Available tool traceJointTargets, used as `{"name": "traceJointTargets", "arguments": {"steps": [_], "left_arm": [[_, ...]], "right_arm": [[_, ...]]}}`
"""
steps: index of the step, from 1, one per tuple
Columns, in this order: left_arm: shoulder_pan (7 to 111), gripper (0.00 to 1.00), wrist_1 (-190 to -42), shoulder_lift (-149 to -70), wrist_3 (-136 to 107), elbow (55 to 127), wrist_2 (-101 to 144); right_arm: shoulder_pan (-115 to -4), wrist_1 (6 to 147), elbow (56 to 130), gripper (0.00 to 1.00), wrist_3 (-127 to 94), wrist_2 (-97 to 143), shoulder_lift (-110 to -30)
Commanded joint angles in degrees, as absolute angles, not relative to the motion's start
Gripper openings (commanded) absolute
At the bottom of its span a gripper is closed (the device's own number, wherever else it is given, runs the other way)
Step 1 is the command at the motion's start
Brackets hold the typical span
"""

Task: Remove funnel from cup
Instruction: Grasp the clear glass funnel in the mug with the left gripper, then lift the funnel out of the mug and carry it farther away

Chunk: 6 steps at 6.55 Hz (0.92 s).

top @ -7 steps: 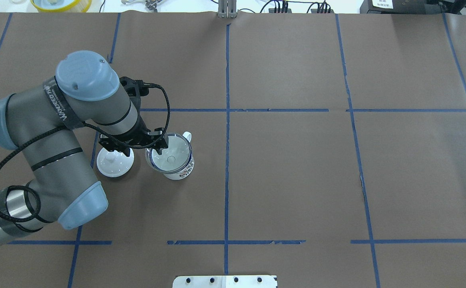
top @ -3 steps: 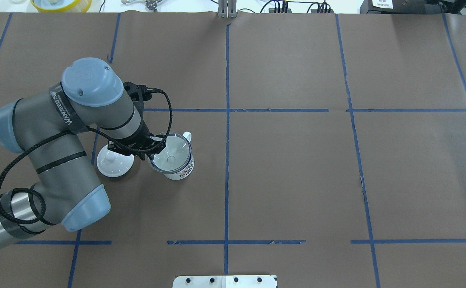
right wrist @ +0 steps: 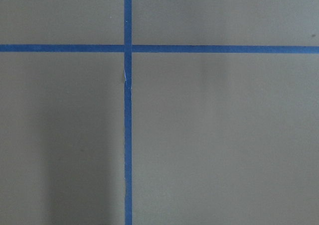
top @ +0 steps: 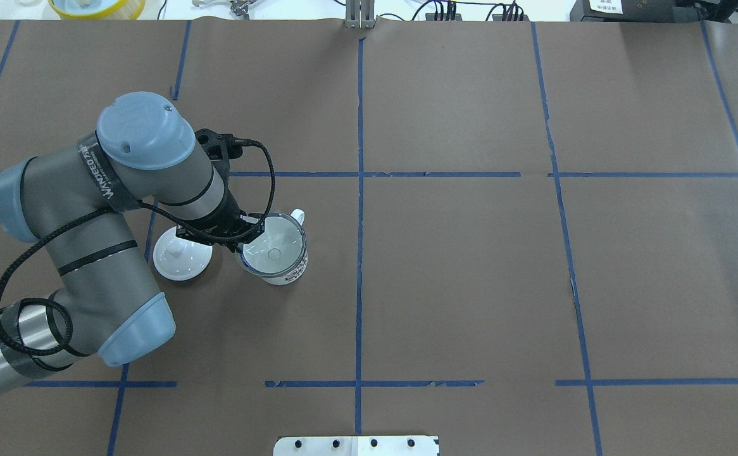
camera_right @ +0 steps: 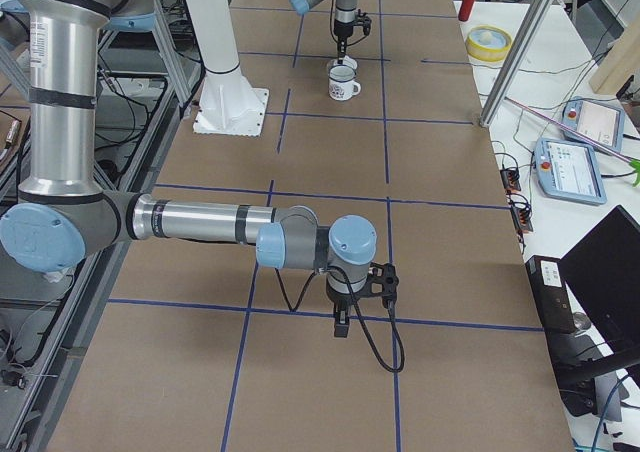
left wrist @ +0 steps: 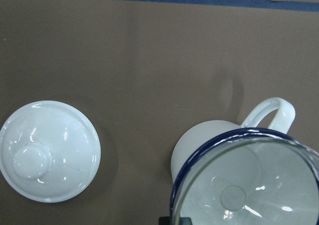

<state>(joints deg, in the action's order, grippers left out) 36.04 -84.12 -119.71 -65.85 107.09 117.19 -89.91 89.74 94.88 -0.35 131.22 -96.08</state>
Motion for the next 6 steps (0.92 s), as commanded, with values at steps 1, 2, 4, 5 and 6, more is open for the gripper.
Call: {"name": "traceJointTargets", "arguments": {"steps": [1,2,4,5,6], "left_arm": [[37.26,0.00,-83.94,-119.62,-65.66,108.71,117.16],[39.27,0.00,-83.50,-119.62,-65.39,109.16,117.16],[45.41,0.00,-81.14,-118.83,-64.08,111.95,117.51],[48.40,0.00,-77.56,-119.79,-59.29,114.15,117.86],[51.56,0.00,-78.04,-120.23,-58.72,114.43,119.86]], "right_arm": [[-89.91,89.74,94.92,1.00,-0.35,131.22,-96.07],[-89.91,89.74,94.92,1.00,-0.35,131.22,-96.15],[-89.91,89.74,94.83,1.00,-0.35,131.22,-96.15],[-89.91,89.74,94.92,1.00,-0.35,131.22,-96.07],[-89.91,89.74,94.83,1.00,-0.35,131.22,-96.15]]}}
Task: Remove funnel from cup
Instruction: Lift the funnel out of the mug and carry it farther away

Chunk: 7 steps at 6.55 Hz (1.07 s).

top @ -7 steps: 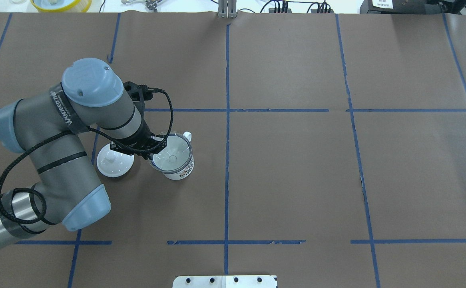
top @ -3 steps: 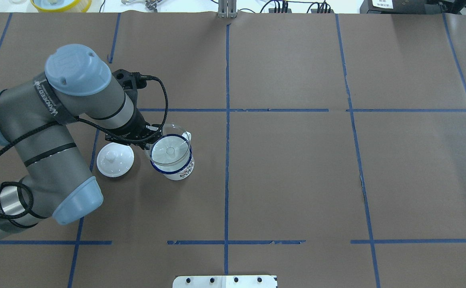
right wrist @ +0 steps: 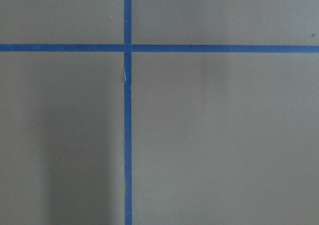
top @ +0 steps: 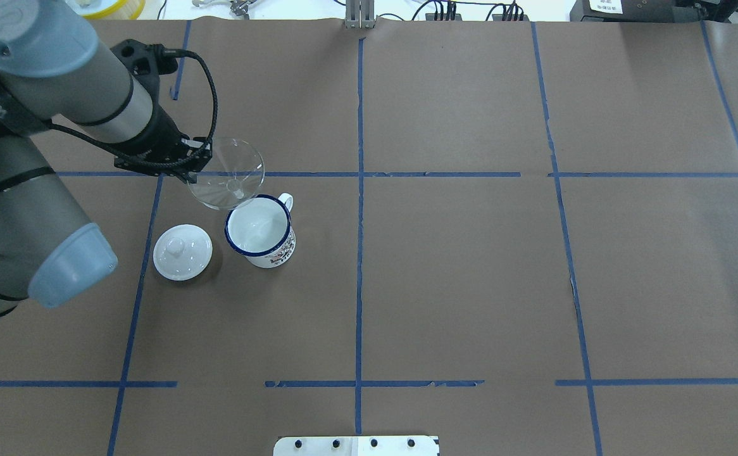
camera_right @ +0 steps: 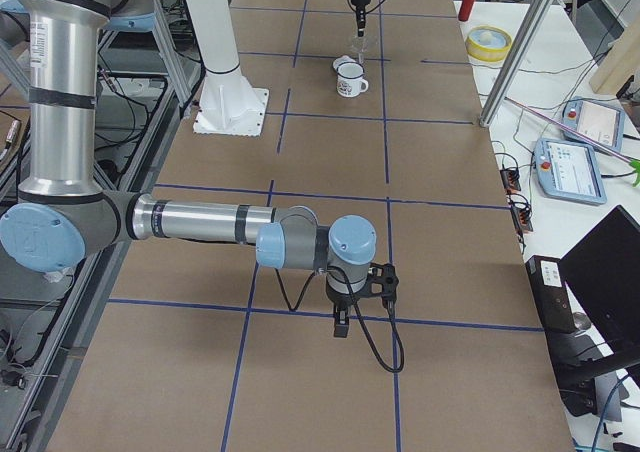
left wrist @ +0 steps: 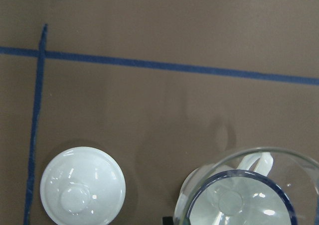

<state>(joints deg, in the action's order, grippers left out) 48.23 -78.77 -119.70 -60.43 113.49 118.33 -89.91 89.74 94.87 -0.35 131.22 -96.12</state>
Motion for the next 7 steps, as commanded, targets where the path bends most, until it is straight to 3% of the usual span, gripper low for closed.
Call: {"name": "traceJointTargets", "arguments": {"steps": [1,3,7], "left_arm": [[53.51,0.00,-82.22,-120.06,-57.23,113.82,120.23],[55.63,0.00,-98.51,-119.62,-57.30,107.98,118.14],[55.46,0.00,-143.51,-118.39,-57.83,82.07,95.85]], "right_arm": [[-89.91,89.74,94.83,1.00,-0.35,131.22,-96.07],[-89.91,89.74,94.83,1.00,-0.35,131.22,-96.07],[-89.91,89.74,94.92,1.00,-0.35,131.22,-96.15]]}}
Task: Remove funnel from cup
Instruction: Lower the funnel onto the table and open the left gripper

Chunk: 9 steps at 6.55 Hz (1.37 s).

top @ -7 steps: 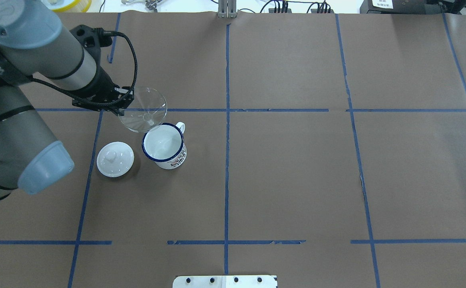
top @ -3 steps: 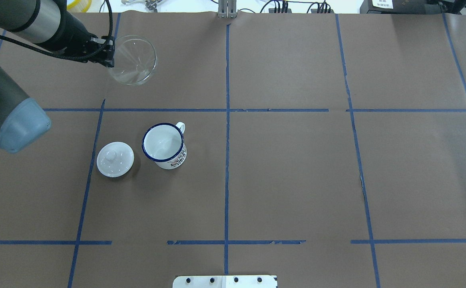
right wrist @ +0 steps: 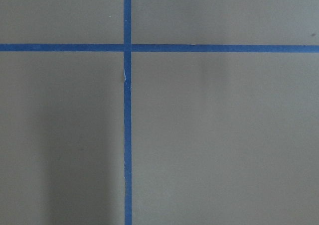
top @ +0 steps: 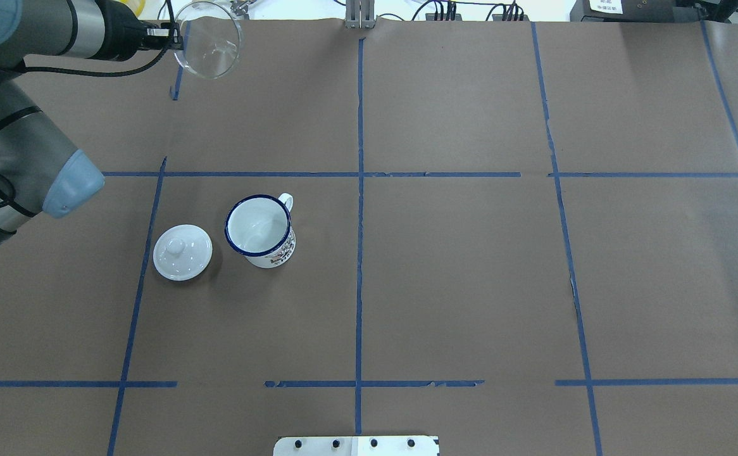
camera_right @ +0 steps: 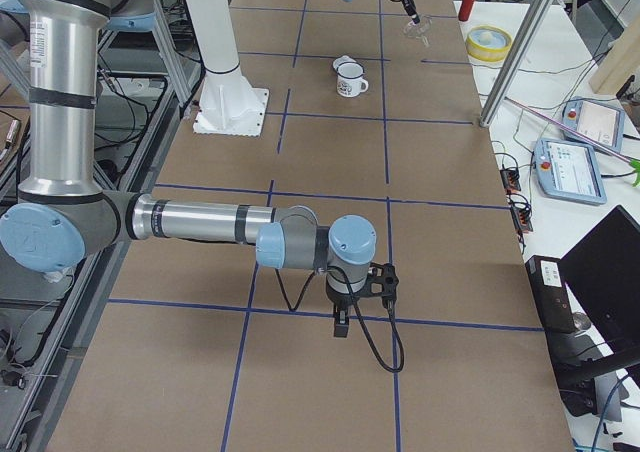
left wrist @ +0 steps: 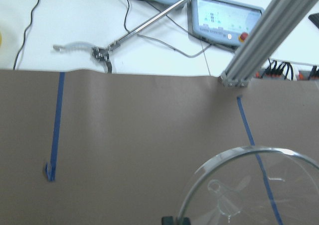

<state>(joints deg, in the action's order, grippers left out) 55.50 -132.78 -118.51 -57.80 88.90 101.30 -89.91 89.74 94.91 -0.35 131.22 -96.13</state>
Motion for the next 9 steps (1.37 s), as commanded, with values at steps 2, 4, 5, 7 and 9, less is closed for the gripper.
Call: {"name": "traceJointTargets", "arguments": {"steps": [2,4,5,7,9], "left_arm": [[48.22,0.00,-160.51,-115.51,-58.01,73.77,77.26],[41.95,0.00,-163.30,-115.58,-61.34,69.01,65.88],[40.62,0.00,-163.30,-115.75,-61.43,67.17,64.09],[40.52,0.00,-163.30,-115.84,-61.35,64.87,64.07],[40.34,0.00,-163.21,-115.84,-61.35,63.99,64.07]], "right_arm": [[-89.91,89.74,94.83,1.00,-0.35,131.22,-96.15],[-89.91,89.74,94.92,1.00,-0.35,131.22,-96.07],[-89.91,89.74,94.92,1.00,-0.35,131.22,-96.06],[-89.91,89.74,94.92,1.00,-0.35,131.22,-96.06],[-89.91,89.74,94.83,1.00,-0.35,131.22,-96.15]]}}
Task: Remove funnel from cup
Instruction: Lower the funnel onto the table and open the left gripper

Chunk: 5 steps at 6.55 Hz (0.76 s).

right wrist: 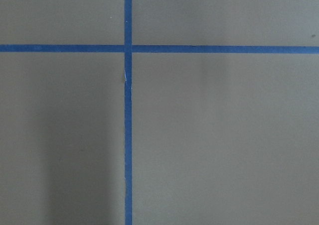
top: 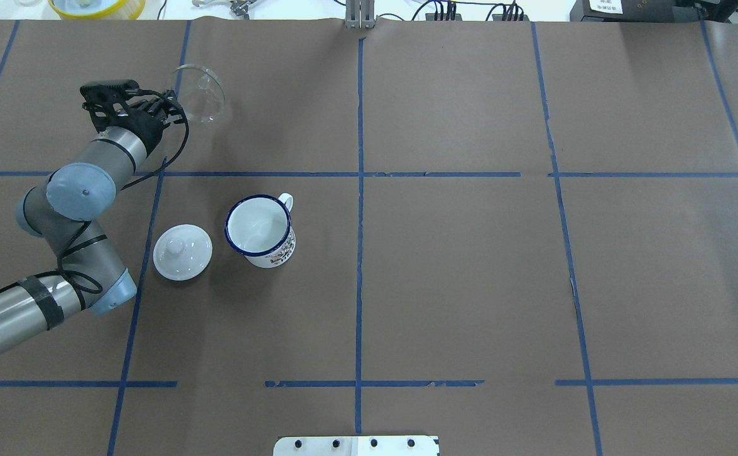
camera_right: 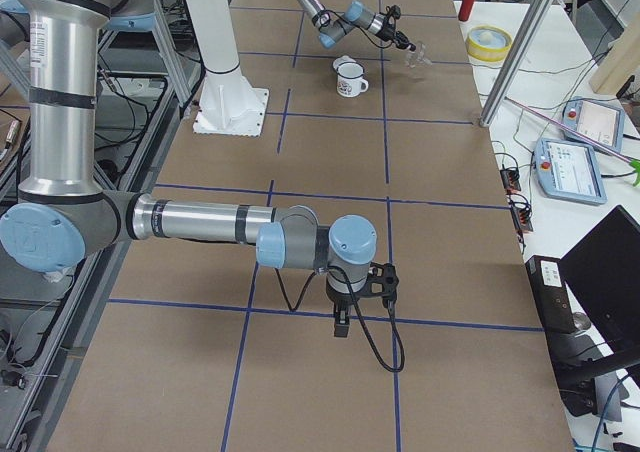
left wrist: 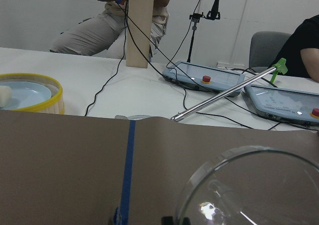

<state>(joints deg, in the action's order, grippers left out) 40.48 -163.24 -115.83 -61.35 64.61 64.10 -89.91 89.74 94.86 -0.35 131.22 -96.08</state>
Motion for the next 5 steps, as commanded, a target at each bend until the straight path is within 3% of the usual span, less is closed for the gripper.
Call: {"name": "traceJointTargets", "arguments": {"steps": [1,4,5], "left_arm": [[40.08,0.00,-163.21,-115.75,-61.09,63.90,64.07],[38.76,0.00,-163.56,-115.22,-61.00,64.34,64.07],[38.67,0.32,-163.56,-115.22,-61.00,64.42,64.16]], "right_arm": [[-89.91,89.74,94.83,1.00,-0.35,131.22,-96.07],[-89.91,89.74,94.83,1.00,-0.35,131.22,-96.15],[-89.91,89.74,94.83,1.00,-0.35,131.22,-96.15]]}}
